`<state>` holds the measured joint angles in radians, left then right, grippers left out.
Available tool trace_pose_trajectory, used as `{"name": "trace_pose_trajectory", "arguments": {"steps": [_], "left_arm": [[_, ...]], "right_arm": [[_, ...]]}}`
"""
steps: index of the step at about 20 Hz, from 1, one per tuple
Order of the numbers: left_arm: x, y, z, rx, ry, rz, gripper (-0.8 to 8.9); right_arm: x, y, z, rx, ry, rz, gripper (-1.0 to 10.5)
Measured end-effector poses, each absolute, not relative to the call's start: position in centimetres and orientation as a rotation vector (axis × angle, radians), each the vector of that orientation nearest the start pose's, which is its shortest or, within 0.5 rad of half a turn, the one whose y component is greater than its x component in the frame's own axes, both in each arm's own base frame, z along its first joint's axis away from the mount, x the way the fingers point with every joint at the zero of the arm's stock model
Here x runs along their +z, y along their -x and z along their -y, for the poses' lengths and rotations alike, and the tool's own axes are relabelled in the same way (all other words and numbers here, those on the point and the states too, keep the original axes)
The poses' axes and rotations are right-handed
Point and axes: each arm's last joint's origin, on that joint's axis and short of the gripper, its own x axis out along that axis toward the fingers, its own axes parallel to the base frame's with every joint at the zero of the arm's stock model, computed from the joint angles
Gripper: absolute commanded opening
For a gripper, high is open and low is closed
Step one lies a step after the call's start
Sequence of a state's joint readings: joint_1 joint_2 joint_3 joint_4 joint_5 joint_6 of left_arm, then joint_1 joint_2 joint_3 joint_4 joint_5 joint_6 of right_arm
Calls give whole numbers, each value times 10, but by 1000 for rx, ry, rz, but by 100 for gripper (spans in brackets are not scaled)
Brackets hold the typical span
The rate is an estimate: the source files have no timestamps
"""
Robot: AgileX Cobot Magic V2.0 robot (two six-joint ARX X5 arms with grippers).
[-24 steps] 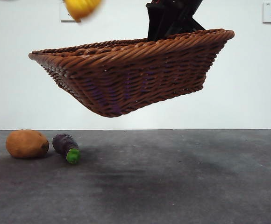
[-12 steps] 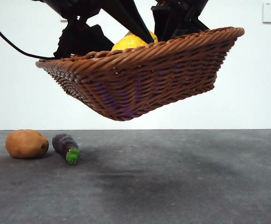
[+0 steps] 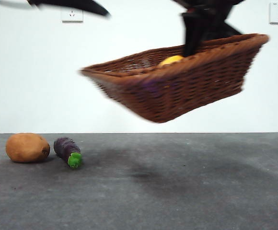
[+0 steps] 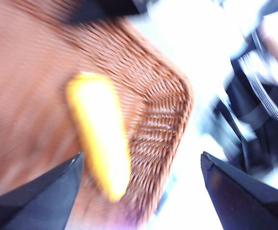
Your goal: Help me put the vegetables on the table into the basket
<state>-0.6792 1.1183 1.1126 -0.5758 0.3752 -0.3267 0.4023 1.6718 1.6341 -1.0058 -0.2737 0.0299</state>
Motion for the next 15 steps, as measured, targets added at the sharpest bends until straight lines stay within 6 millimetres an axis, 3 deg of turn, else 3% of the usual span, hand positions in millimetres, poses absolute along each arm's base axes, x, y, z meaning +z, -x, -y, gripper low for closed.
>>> {"name": "trace_pose_trajectory", "arguments": {"steps": [2, 4, 8, 12, 15], "left_arm": [[373, -162, 131, -730, 176, -706, 413], [381, -164, 120, -564, 138, -689, 413], [354, -203, 126, -430, 112, -796, 413], [311, -248, 133, -337, 92, -951, 413], [313, -260, 118, -294, 113, -906, 413]], "right_arm": [[355, -307, -108, 521, -4, -1004, -10], [381, -290, -85, 487, -32, -912, -10], [424, -246, -52, 429, -51, -739, -10], [447, -203, -44, 454, -21, -647, -10], [450, -189, -42, 460, 2, -643, -10]]}}
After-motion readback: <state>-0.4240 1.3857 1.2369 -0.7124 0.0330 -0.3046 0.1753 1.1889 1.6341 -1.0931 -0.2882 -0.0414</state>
